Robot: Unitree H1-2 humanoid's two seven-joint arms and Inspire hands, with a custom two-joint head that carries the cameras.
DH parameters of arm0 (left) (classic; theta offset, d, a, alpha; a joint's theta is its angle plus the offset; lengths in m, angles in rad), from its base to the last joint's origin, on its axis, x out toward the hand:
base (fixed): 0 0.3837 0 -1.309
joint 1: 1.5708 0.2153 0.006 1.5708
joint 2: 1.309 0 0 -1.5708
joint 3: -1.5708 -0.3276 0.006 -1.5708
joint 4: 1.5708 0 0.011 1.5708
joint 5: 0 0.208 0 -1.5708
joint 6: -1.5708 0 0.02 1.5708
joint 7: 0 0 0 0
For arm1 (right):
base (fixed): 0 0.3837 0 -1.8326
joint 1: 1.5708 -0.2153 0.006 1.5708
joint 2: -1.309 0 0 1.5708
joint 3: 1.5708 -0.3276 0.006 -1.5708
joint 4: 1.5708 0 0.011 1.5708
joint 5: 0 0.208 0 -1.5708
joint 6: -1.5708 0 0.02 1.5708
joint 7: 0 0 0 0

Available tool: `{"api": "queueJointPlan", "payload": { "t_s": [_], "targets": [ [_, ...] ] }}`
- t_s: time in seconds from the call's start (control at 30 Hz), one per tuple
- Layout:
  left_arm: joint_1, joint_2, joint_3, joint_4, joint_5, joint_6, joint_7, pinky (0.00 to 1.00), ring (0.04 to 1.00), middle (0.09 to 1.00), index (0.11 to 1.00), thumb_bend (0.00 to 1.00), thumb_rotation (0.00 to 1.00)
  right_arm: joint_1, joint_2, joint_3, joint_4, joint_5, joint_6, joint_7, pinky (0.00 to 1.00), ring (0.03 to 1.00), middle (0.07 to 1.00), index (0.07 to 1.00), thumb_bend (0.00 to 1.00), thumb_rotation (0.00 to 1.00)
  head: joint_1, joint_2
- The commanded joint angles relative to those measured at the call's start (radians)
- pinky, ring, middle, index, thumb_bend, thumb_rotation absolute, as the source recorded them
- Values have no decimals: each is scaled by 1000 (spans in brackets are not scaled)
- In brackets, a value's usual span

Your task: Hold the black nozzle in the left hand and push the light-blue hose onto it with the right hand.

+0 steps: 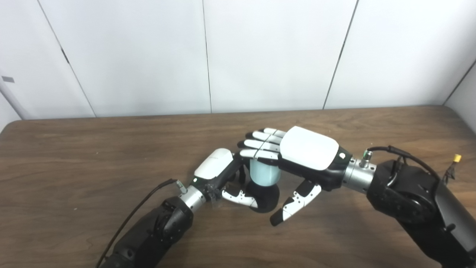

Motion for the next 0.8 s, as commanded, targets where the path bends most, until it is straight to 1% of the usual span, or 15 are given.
{"api": "queueJointPlan", "payload": {
  "t_s": [0.0, 0.13, 0.33, 0.4, 0.5, 0.63, 0.73, 0.77],
  "targets": [
    [129, 33, -71, 83, 78, 125, -188, 338, 384, 498, 529, 497, 0, 48, -27, 65, 38, -16, -8, 103, 959, 973, 957, 916, 810, 887, -1, 1],
    [127, 35, -71, 81, 78, 125, -191, 335, 383, 498, 530, 497, 0, 58, -32, 65, 35, -21, 3, 111, 976, 979, 961, 920, 809, 878, -1, 4],
    [124, 35, -70, 84, 80, 129, -192, 351, 392, 499, 522, 499, 0, 85, -41, 57, 12, -6, 35, 120, 948, 981, 969, 930, 824, 876, 2, 9],
    [124, 38, -69, 81, 79, 128, -195, 338, 385, 497, 528, 498, 0, 98, -44, 54, 1, -4, 41, 117, 928, 979, 970, 931, 836, 890, -1, 11],
    [123, 40, -69, 83, 80, 124, -194, 329, 383, 497, 530, 497, 0, 121, -48, 49, -3, -2, 31, 100, 898, 973, 963, 929, 837, 887, -3, 10],
    [123, 40, -69, 86, 82, 121, -191, 328, 381, 497, 531, 497, 0, 126, -44, 45, -6, 2, 30, 91, 925, 982, 971, 939, 829, 894, -2, 8],
    [122, 39, -70, 81, 81, 126, -197, 326, 380, 491, 537, 496, 0, 122, -29, 29, -9, 28, 41, 70, 904, 972, 962, 937, 838, 876, -2, 7],
    [121, 38, -69, 82, 81, 126, -197, 331, 383, 493, 533, 497, 0, 118, -23, 22, -11, 38, 47, 65, 902, 989, 985, 969, 828, 877, -4, 4]
  ]
}}
